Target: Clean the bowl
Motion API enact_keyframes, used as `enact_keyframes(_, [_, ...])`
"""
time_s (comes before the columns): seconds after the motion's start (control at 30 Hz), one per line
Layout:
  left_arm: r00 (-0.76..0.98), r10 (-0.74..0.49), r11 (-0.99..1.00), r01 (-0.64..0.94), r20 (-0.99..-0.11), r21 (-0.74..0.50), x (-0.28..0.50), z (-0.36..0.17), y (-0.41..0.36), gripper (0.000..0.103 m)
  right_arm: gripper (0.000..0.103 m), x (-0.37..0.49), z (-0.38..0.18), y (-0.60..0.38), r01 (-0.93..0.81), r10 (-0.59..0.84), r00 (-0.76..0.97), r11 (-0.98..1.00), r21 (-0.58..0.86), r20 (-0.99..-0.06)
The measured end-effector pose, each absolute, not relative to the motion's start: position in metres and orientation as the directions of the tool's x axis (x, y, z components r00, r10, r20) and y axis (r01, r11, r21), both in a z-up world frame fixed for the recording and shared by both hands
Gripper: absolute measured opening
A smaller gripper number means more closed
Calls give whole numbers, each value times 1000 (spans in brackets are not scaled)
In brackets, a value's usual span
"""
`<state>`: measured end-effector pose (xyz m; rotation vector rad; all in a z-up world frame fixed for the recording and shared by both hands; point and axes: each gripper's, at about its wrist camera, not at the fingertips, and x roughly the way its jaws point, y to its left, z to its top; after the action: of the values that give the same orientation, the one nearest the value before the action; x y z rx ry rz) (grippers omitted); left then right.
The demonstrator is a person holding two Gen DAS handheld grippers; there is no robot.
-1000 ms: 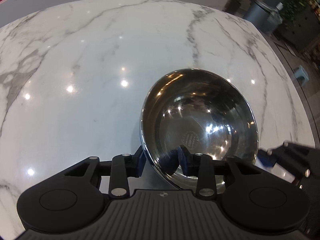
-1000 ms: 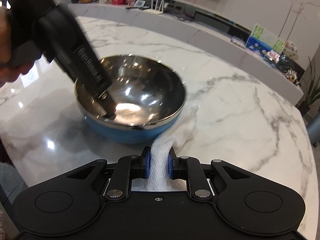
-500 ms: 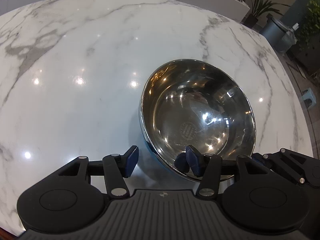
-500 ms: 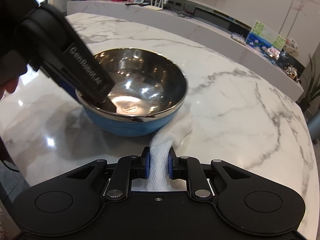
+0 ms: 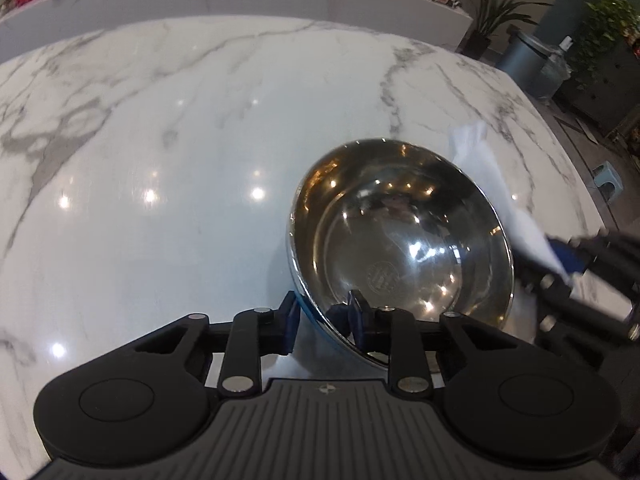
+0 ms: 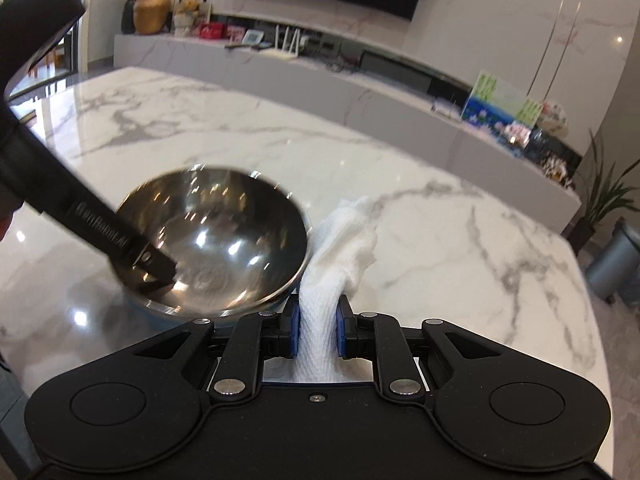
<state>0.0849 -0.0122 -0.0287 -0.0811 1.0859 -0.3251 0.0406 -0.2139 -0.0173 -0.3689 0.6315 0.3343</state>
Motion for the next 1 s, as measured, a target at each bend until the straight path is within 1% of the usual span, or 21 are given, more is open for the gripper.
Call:
enact_keyframes(0.1, [433,-307,945,243,-848,-219,84,-29,-13,23,15,44,-18,-215,-421,196,757,876,-236,-623])
enact_keyframes(0.3, [430,-303,942,269,-850,-199,89,-27,-13,23,15,43,-28,-213,-457,207,728,858,-237,-654])
enact_keyframes(0.57, [433,-287,948,259,-855,-187,91,-27,-9,23,15,38,-42,-201,-495,222,688,840,-224,-690])
enact_keyframes(0.6, [426,-282,951,243,-860,-191,91,-27,-8,24,15,37,-44,-198,-499,221,684,837,-225,-696])
enact_keyframes(0.63, [418,-277,954,226,-865,-197,90,-28,-8,31,15,36,-45,-198,-500,221,680,837,-222,-699])
enact_keyframes(0.67, [409,-272,957,208,-871,-202,90,-28,-7,40,15,36,-45,-197,-500,220,680,837,-222,-700])
enact_keyframes(0.73, [394,-270,960,178,-879,-215,87,-30,-5,48,15,35,-46,-195,-498,217,678,838,-223,-702])
enact_keyframes(0.83, [382,-270,962,151,-884,-228,84,-32,-4,48,15,35,-45,-194,-491,209,681,841,-226,-702])
enact_keyframes(0.9, [383,-270,962,151,-883,-228,83,-31,-3,44,15,34,-42,-197,-478,200,693,847,-234,-693])
enact_keyframes(0.97, [386,-273,961,155,-881,-230,84,-29,-2,31,15,34,-38,-199,-467,195,707,851,-242,-679])
enact_keyframes(1.0, [388,-278,959,161,-879,-232,85,-28,-2,28,15,34,-35,-201,-462,193,715,852,-246,-672])
